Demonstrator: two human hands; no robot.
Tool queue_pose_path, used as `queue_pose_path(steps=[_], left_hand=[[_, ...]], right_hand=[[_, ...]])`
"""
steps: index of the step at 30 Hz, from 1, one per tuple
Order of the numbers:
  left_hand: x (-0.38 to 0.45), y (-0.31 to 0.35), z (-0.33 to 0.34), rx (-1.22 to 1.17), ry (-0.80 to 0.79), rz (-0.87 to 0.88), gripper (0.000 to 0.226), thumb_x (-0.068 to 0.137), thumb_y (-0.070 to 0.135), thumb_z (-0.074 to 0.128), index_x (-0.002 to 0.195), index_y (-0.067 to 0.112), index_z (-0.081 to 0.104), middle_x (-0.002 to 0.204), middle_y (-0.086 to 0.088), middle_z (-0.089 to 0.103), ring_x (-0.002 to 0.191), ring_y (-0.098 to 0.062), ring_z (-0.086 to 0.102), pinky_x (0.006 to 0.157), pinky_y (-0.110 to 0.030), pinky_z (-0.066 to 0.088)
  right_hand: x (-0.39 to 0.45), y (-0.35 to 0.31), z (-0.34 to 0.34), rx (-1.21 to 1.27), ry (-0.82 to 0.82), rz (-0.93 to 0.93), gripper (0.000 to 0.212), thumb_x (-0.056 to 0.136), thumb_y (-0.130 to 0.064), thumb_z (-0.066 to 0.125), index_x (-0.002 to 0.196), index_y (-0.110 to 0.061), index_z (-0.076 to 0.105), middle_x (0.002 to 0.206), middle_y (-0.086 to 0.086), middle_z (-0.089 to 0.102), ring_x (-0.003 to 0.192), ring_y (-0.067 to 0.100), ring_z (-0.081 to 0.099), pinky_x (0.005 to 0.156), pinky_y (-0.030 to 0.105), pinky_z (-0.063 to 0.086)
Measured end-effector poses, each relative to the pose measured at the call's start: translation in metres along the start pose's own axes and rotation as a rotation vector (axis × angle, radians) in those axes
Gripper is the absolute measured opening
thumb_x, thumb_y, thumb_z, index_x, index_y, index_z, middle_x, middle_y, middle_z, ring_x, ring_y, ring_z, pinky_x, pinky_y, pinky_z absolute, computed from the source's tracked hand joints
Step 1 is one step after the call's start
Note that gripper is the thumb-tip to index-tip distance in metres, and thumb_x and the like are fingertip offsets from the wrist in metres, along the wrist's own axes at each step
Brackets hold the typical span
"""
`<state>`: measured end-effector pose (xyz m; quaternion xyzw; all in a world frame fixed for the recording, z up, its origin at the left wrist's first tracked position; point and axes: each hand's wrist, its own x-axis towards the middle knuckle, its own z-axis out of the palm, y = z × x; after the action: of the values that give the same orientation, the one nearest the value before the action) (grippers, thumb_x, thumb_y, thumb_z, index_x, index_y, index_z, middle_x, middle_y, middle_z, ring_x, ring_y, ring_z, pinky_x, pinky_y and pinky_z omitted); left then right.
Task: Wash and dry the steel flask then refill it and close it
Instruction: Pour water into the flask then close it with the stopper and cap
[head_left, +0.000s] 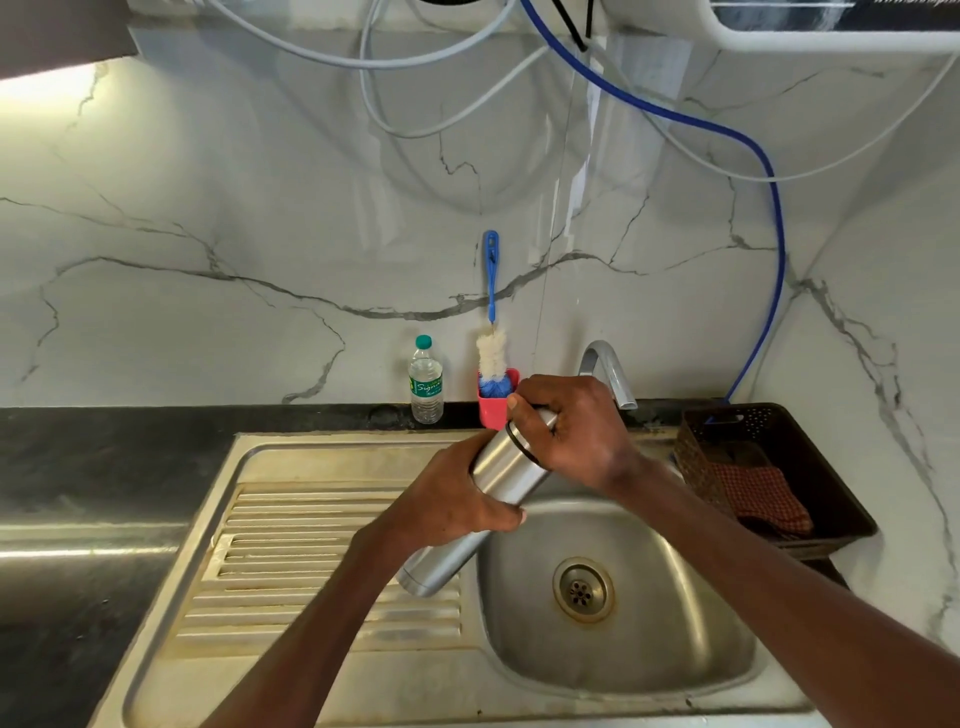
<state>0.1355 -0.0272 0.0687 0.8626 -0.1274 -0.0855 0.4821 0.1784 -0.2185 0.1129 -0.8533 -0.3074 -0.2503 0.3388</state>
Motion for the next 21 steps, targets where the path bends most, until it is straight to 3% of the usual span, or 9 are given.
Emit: queue_pose_path(steps=[4,6,8,11,13,15,18,21], left_hand=[[-0.005,-0.013,-0.006,0.025,0.009,-0.022,0.071,0.064,0.032,0.097,0.125,0.039,0.061,0.106,0.016,0.072,0.094,-0.003,0.068,0.082,-0.024,0.059],[-0.010,-0.022,-0.007,-0.024,0.057,-0.050,0.073,0.064,0.031,0.099,0.126,0.038,0.061,0.108,0.015,0.073,0.096,-0.004,0.070,0.084,-0.028,0.060],[-0.019,-0.027,-0.007,-0.143,0.120,-0.086,0.067,0.068,0.025,0.099,0.124,0.035,0.063,0.107,0.012,0.075,0.096,-0.008,0.072,0.081,-0.025,0.060],[-0.037,-0.034,-0.004,-0.371,0.207,-0.152,0.060,0.072,0.025,0.096,0.123,0.027,0.064,0.105,0.002,0.077,0.095,-0.016,0.075,0.077,-0.025,0.060],[-0.044,-0.040,0.003,-0.524,0.297,-0.195,0.062,0.072,0.031,0.092,0.126,0.023,0.063,0.106,-0.006,0.077,0.098,-0.025,0.075,0.076,-0.030,0.061],[-0.050,-0.046,0.011,-0.678,0.367,-0.228,0.067,0.071,0.036,0.089,0.131,0.019,0.062,0.111,-0.013,0.077,0.104,-0.034,0.075,0.079,-0.038,0.063],[-0.057,-0.051,0.021,-0.818,0.392,-0.255,0.085,0.063,0.044,0.095,0.133,0.012,0.062,0.117,-0.019,0.075,0.110,-0.039,0.073,0.081,-0.041,0.062],[-0.062,-0.055,0.025,-0.787,0.325,-0.279,0.102,0.052,0.055,0.101,0.134,0.008,0.062,0.120,-0.022,0.074,0.115,-0.038,0.071,0.081,-0.040,0.061]], right_hand=[[-0.009,-0.011,0.007,-0.016,-0.112,0.152,0.032,0.100,-0.052,0.050,0.089,-0.027,0.067,0.081,-0.011,0.068,0.070,0.007,0.063,0.064,0.034,0.053],[-0.015,-0.016,0.010,0.224,-0.171,0.295,0.030,0.104,-0.055,0.048,0.109,-0.033,0.068,0.097,-0.014,0.071,0.087,0.004,0.067,0.074,0.025,0.055],[-0.027,-0.017,0.019,0.550,-0.123,0.461,0.022,0.108,-0.042,0.048,0.118,-0.033,0.065,0.105,-0.012,0.071,0.094,0.008,0.068,0.075,0.024,0.055],[-0.055,-0.013,0.043,0.659,-0.184,0.641,0.022,0.101,-0.014,0.061,0.116,-0.030,0.066,0.107,-0.007,0.069,0.097,0.016,0.066,0.076,0.027,0.052],[-0.075,-0.015,0.058,0.612,-0.400,0.630,0.041,0.092,-0.008,0.070,0.125,-0.032,0.063,0.113,-0.005,0.066,0.102,0.015,0.065,0.082,0.031,0.057],[-0.085,-0.026,0.068,0.608,-0.582,0.584,0.060,0.087,-0.025,0.078,0.138,-0.039,0.050,0.122,-0.010,0.062,0.110,0.009,0.061,0.089,0.029,0.057],[-0.088,-0.043,0.082,0.586,-0.561,0.547,0.074,0.077,-0.043,0.086,0.137,-0.043,0.042,0.124,-0.020,0.061,0.110,-0.002,0.061,0.090,0.023,0.055],[-0.085,-0.048,0.099,0.456,-0.509,0.556,0.077,0.065,-0.049,0.088,0.126,-0.040,0.042,0.117,-0.016,0.067,0.102,0.002,0.067,0.084,0.033,0.058]])
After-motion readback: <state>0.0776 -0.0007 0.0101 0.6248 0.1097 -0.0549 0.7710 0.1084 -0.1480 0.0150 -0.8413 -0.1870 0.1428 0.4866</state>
